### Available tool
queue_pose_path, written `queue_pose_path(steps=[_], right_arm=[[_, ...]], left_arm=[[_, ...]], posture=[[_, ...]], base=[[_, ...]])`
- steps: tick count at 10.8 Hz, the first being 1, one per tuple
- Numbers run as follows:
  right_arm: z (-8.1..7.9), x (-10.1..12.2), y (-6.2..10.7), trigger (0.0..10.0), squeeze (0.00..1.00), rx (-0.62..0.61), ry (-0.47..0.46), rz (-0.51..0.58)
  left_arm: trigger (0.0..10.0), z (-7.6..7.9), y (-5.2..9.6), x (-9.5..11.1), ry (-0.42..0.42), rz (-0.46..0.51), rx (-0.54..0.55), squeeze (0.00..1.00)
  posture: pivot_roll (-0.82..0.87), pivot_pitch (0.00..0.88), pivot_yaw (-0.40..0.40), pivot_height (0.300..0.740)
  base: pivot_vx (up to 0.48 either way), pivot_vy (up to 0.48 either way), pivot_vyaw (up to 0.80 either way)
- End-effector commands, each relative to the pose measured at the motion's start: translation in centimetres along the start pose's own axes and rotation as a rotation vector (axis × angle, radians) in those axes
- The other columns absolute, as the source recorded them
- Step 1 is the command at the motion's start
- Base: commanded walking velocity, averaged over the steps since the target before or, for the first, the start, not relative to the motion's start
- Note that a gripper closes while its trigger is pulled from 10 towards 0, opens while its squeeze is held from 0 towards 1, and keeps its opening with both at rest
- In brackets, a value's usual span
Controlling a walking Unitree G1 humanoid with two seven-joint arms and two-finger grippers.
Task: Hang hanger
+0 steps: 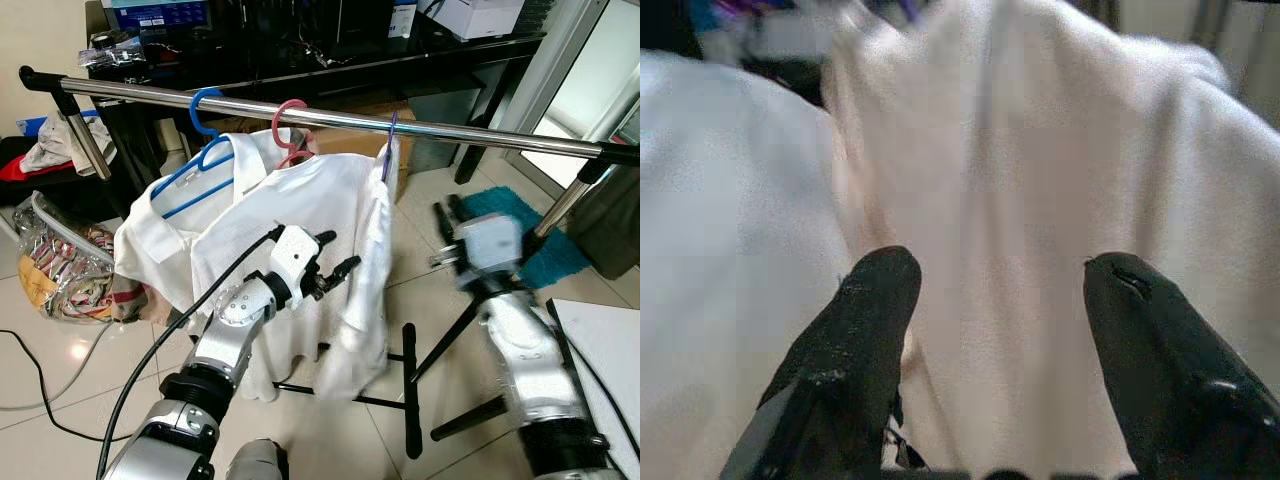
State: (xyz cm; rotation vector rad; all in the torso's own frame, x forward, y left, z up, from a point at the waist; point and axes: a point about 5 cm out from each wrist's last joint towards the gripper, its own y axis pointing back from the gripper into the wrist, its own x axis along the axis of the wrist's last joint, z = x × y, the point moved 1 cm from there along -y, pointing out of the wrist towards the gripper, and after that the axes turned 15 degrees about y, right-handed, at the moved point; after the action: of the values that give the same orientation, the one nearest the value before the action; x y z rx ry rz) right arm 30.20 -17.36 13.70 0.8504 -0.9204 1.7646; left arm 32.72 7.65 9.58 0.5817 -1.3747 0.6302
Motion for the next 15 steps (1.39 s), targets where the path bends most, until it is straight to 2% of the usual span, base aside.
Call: queue_pose_path(steps=[1,2,3,4,5,6,7,8,9,11,12,13,14,15], right_arm=[[-0.8,0.5,0.7,10.0,0.00,0.118,-0.071,0.039],[-1.6,0.9,2.2,10.0,0.00,0.238,-0.125,0.072],[-1.3,0.1,3.0,10.0,0.00,0.237,-0.106,0.041],[-0.8,-0.5,3.2,10.0,0.00,0.204,-0.101,0.008],[-0.4,-1.2,3.6,10.0,0.00,0.184,-0.115,-0.029],[-1.3,-1.6,4.5,10.0,0.00,0.254,-0.132,-0.050],[-3.2,-3.1,6.4,10.0,0.00,0.389,-0.139,-0.126],[-4.2,-4.5,7.7,10.0,0.00,0.460,-0.119,-0.186],[-5.2,-6.6,9.2,10.0,0.00,0.516,-0.058,-0.268],[-5.9,-9.3,9.9,10.0,0.00,0.493,-0.034,-0.402],[-6.8,-10.8,10.2,10.0,0.00,0.518,-0.002,-0.477],[-7.2,-11.5,10.5,10.0,0.00,0.536,0.021,-0.508],[-7.8,-12.2,10.6,10.0,0.00,0.543,0.037,-0.542],[-8.6,-12.8,10.7,10.0,0.00,0.547,0.051,-0.596]], left_arm=[[10.0,0.0,0.1,0.7,-0.014,0.065,0.036,0.00],[10.0,0.0,0.8,0.7,0.027,0.131,0.097,0.00],[10.0,0.3,1.7,-0.3,0.056,0.138,0.128,0.00],[10.0,0.5,2.2,-1.0,0.064,0.121,0.137,0.00],[10.0,1.1,3.4,-2.6,0.074,0.084,0.143,0.00],[10.0,1.7,4.5,-4.1,0.079,0.044,0.150,0.00],[10.0,2.2,5.9,-6.2,0.089,-0.022,0.165,0.00],[10.0,2.4,6.7,-7.5,0.102,-0.057,0.184,0.00],[10.0,2.0,7.6,-9.0,0.143,-0.098,0.255,0.00],[10.0,1.3,8.7,-11.1,0.164,-0.194,0.336,0.00],[10.0,0.9,9.8,-12.6,0.174,-0.276,0.392,0.00],[10.0,0.7,10.5,-13.4,0.171,-0.326,0.423,0.00],[10.0,0.6,11.4,-14.4,0.192,-0.374,0.470,0.00],[10.0,0.4,12.7,-15.4,0.252,-0.416,0.556,0.00]], posture=[[0.19,0.015,-0.017,0.740],[0.19,0.015,-0.014,0.740],[0.19,0.016,-0.014,0.740],[0.19,0.016,-0.014,0.740],[0.20,0.021,-0.015,0.740],[0.20,0.018,-0.015,0.740],[0.20,0.015,-0.018,0.740],[0.20,0.017,-0.023,0.740],[0.21,0.015,-0.026,0.740],[0.21,0.011,-0.030,0.740],[0.22,0.008,-0.033,0.740],[0.21,0.007,-0.034,0.740],[0.21,0.006,-0.037,0.740],[0.21,0.005,-0.040,0.740]], base=[[0.000,0.000,0.00],[0.000,0.000,0.00],[0.000,0.000,0.00],[0.000,0.000,0.00],[0.000,0.000,0.00],[0.000,0.000,0.00],[0.000,0.000,0.00],[0.000,0.000,0.00],[0.000,0.000,0.00],[0.000,0.000,0.00],[0.000,0.000,0.00],[0.000,0.000,0.00],[0.000,0.000,0.00],[0.000,0.000,0.00]])
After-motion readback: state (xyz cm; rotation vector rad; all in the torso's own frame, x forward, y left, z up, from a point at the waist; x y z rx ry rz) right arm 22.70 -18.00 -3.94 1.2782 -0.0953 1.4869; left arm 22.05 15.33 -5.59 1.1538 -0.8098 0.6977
